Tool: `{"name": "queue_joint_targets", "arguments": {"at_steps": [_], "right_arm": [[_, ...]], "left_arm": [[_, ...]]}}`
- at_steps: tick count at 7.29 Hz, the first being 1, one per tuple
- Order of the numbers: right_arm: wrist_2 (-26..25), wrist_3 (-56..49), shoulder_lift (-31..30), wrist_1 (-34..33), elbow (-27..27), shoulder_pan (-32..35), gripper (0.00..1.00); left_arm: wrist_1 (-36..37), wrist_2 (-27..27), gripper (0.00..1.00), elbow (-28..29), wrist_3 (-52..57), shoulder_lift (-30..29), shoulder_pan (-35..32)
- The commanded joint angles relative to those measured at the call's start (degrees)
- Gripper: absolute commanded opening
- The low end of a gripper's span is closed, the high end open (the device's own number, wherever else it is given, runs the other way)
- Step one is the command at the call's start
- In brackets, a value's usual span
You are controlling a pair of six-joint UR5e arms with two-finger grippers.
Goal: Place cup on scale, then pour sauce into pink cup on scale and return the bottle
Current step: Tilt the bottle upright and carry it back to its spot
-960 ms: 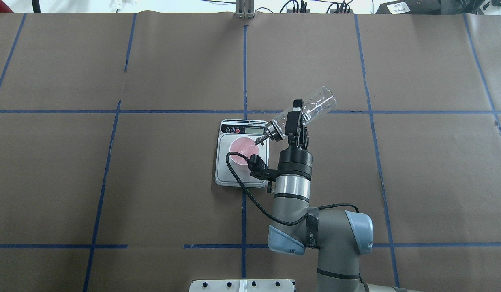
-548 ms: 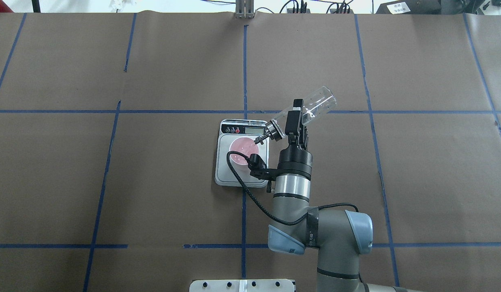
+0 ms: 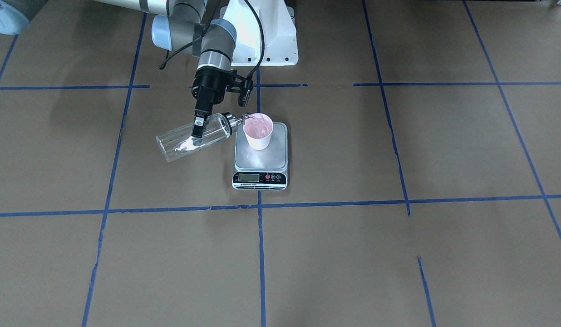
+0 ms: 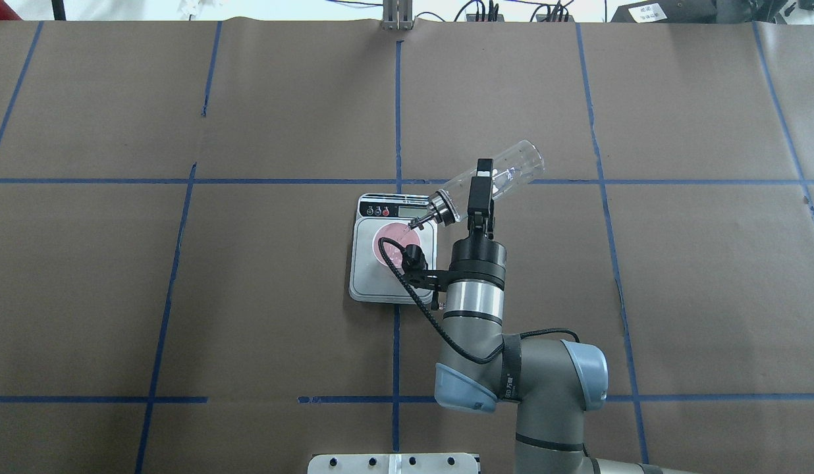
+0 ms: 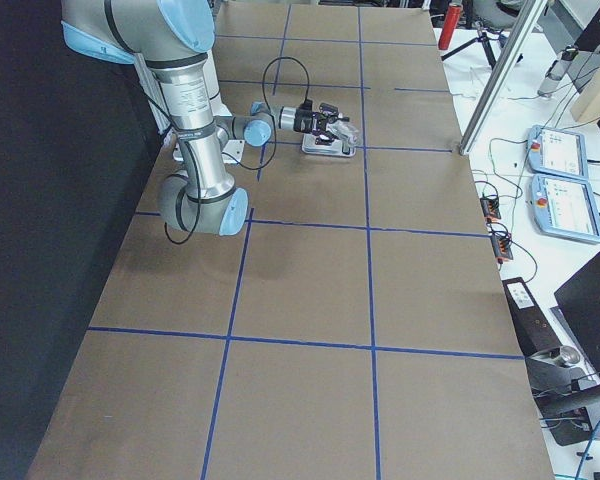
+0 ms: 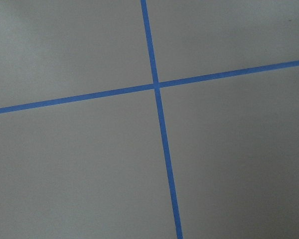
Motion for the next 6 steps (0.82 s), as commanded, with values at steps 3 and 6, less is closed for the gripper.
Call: {"name": "queue_joint_targets", "arguments": {"at_steps": [3, 6], "right_arm": [[10.66, 24.30, -0.58, 13.58, 0.67, 0.30, 0.00], [17.95, 39.19, -3.73, 32.29, 0.93, 0.56, 0.00]], "left_arm": [[0.00, 0.00, 1.00, -0.21, 0.00, 0.00, -0.02], [-0.09, 0.00, 1.00, -0.30, 0.00, 0.00, -0.02]]}}
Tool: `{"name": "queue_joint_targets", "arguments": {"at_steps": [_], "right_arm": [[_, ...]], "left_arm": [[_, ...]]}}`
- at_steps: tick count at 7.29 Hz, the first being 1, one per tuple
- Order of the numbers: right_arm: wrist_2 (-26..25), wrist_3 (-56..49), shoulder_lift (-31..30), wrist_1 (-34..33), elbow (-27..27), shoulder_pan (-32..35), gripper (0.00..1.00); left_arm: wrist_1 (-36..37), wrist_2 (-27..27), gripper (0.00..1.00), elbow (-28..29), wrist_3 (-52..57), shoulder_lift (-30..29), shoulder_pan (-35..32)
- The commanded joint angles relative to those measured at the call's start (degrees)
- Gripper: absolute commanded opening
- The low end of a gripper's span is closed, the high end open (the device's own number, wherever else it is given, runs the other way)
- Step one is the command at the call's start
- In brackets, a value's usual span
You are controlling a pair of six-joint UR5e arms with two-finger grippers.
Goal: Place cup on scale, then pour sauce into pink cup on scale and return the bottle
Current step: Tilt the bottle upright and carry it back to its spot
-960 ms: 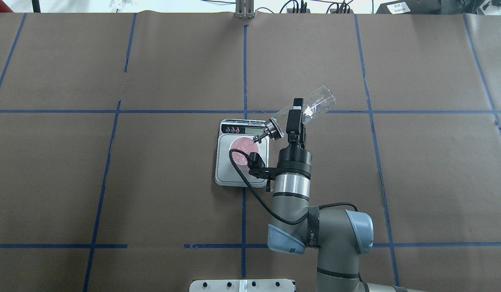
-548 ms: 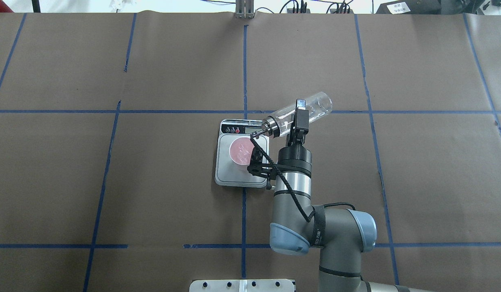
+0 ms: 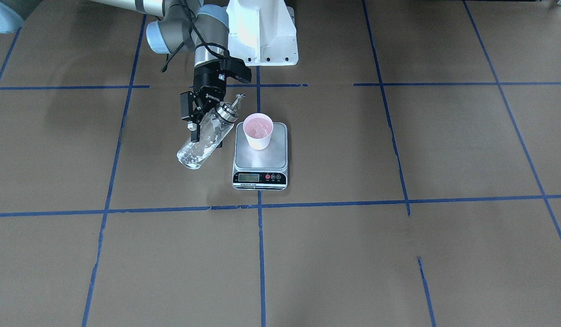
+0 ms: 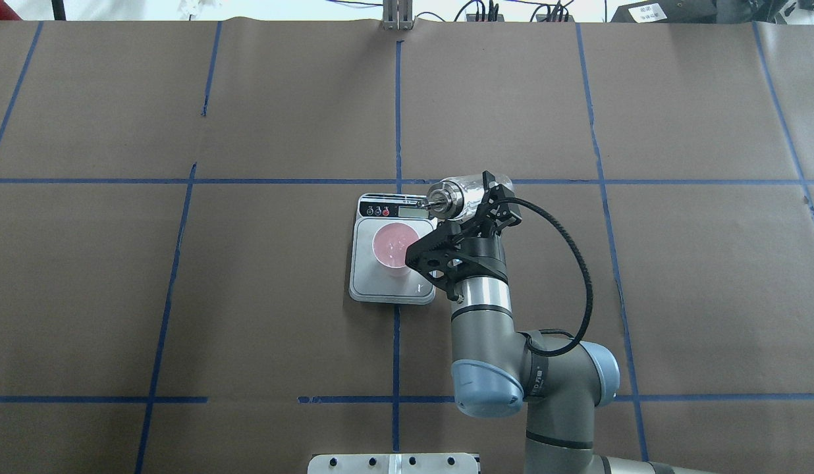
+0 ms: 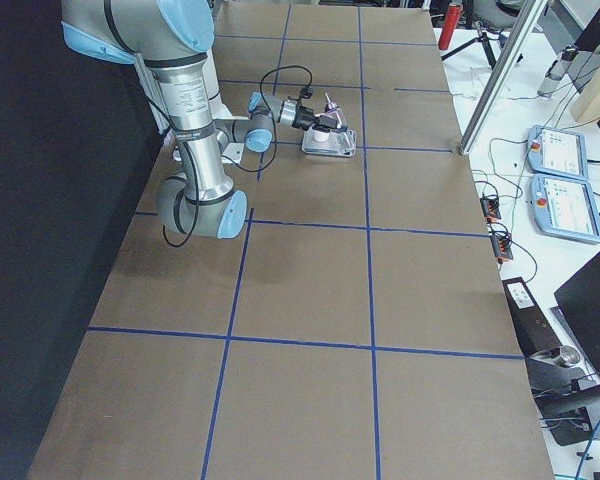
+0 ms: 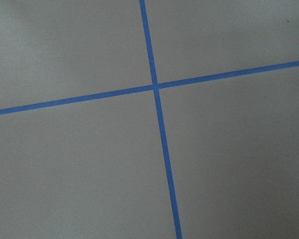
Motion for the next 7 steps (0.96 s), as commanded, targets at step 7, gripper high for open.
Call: {"name": "queue_joint_targets", "arguments": {"at_steps": [7], "right_arm": [[19.53, 27.21, -20.76, 11.91, 11.77, 4.90, 0.00]], "left_arm": [[-0.21, -0.09, 1.00, -0.03, 0.00, 0.00, 0.09]]}}
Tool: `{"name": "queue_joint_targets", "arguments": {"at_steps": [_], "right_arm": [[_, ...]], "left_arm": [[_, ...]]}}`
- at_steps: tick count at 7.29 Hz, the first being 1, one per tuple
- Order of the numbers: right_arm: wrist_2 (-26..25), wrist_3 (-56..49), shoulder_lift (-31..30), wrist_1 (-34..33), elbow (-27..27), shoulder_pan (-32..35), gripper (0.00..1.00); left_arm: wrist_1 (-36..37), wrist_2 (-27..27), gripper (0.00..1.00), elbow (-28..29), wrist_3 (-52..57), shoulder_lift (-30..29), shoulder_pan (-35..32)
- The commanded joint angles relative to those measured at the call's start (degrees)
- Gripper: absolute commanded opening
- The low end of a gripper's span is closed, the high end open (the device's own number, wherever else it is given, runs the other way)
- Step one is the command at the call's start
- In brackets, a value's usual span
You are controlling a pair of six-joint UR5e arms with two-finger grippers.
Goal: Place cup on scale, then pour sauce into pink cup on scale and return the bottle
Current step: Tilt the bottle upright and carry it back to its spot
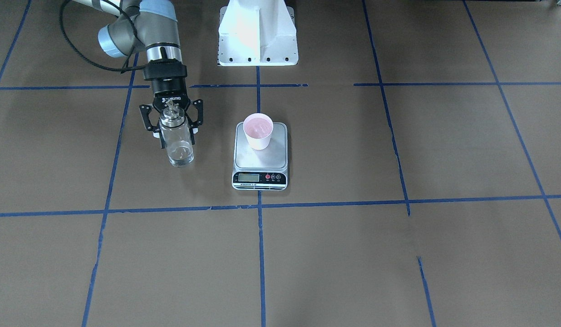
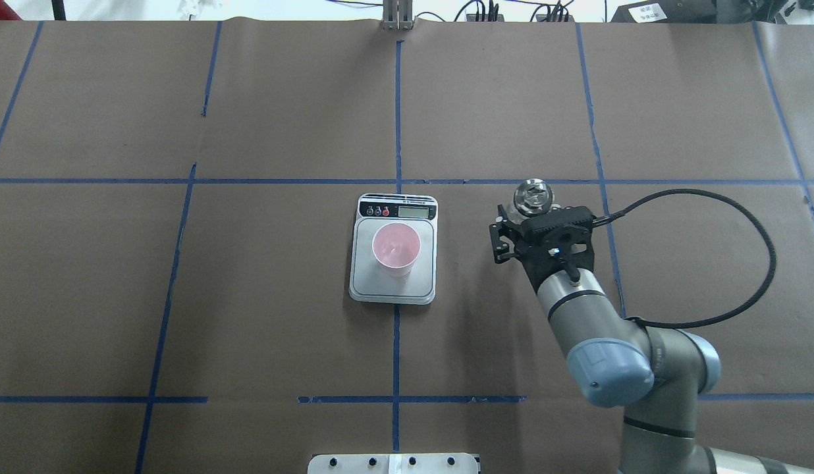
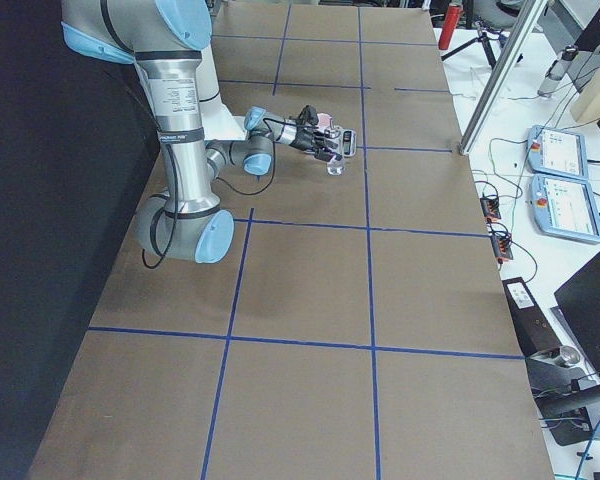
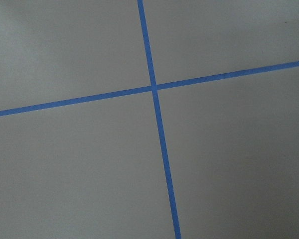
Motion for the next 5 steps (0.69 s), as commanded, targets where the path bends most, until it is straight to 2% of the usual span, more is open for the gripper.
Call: {"name": "queue_joint_targets", "arguments": {"at_steps": [1, 2, 3, 5], "right_arm": [[1.93, 2.77, -6.31, -0.08, 2.63, 1.40, 0.00], [6.64, 13.14, -6.50, -0.08, 2.72, 3.15, 0.00], [9.56, 16.64, -8.59, -0.17, 2.54, 3.86, 0.00], [9.59, 14.31, -11.24, 0.01, 2.63, 3.87, 0.00]], "left_arm": [[-0.01, 0.00, 1.00, 0.00, 0.00, 0.00, 0.00], [-0.01, 0.00, 1.00, 0.09, 0.09, 0.00, 0.00], [-0.01, 0.00, 1.00, 0.09, 0.09, 0.00, 0.00], [-0.10, 0.09, 1.00, 0.17, 0.09, 0.00, 0.00]]}}
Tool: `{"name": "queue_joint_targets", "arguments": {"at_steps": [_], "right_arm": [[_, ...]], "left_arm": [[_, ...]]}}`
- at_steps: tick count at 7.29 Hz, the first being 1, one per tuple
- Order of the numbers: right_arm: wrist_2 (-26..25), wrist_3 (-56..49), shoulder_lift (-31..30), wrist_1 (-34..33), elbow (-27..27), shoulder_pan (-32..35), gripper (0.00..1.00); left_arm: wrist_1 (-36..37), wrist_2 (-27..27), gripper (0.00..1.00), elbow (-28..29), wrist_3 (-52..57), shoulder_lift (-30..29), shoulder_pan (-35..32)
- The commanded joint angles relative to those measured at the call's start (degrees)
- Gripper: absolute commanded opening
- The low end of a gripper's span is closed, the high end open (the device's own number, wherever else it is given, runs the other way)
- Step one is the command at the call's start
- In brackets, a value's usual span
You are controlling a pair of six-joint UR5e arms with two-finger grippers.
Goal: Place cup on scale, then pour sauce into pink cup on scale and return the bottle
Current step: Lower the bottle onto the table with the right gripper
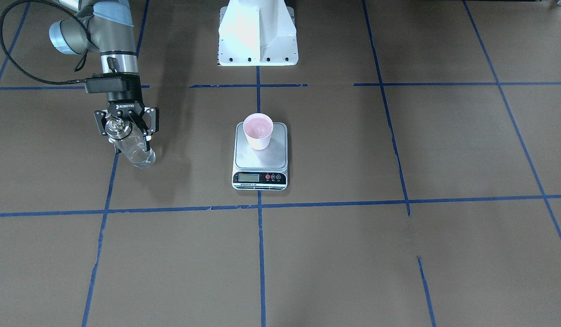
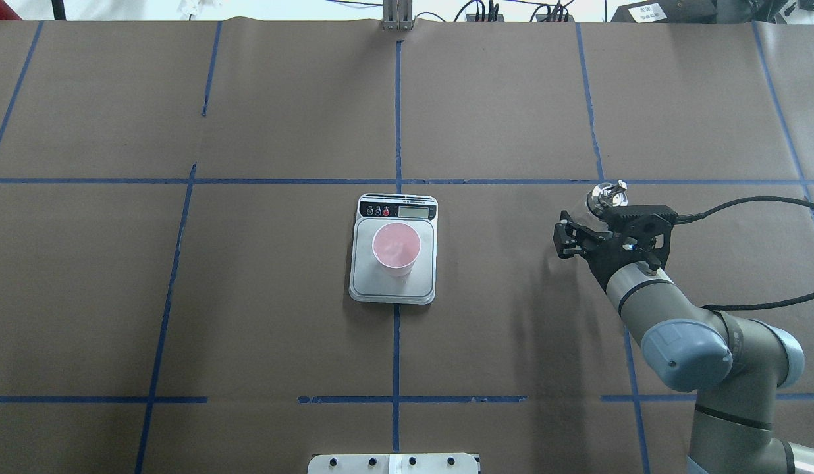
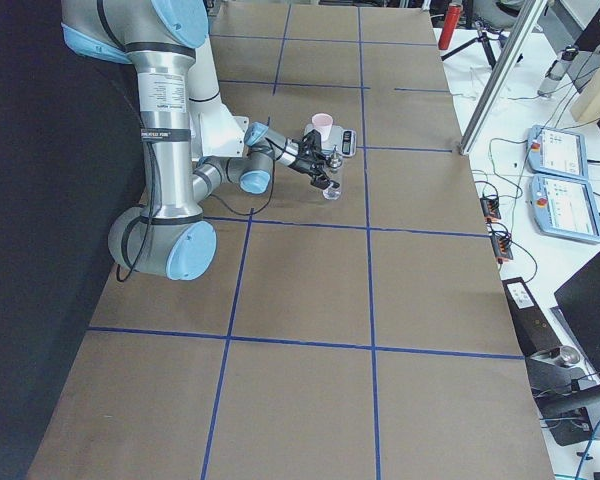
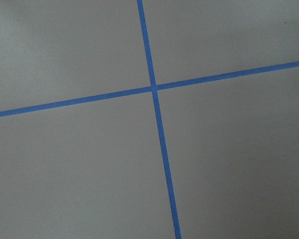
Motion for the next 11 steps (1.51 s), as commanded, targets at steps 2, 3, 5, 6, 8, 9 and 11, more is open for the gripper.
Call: {"name": "queue_joint_targets", "arguments": {"at_steps": [2, 3, 5, 6, 8, 9, 11], "right_arm": [[0.60, -1.90, -2.70, 0.05, 0.11, 0.16, 0.00], [0.60, -2.17, -2.79, 0.05, 0.03, 0.16, 0.00], [0.60, -2.79, -2.80, 0.05, -0.32, 0.07, 0.00], [0.60, -2.79, -2.80, 0.05, -0.41, -0.01, 0.00], [0.60, -2.70, -2.71, 0.05, -0.41, -0.01, 0.33], [0.68, -2.70, -2.71, 0.14, -0.41, -0.01, 0.38], [0.68, -2.53, -2.62, 0.14, -0.41, -0.01, 0.55]], "left_arm": [[-0.03, 0.03, 1.00, 0.42, 0.18, 0.00, 0.00], [0.06, 0.03, 1.00, 0.51, 0.18, 0.00, 0.00], [0.06, 0.03, 1.00, 0.51, 0.27, 0.00, 0.00], [0.06, 0.03, 1.00, 0.51, 0.27, 0.00, 0.00], [0.06, 0.03, 1.00, 0.51, 0.27, 0.00, 0.00], [0.06, 0.03, 1.00, 0.51, 0.27, 0.00, 0.00], [0.06, 0.03, 1.00, 0.51, 0.27, 0.00, 0.00]]}}
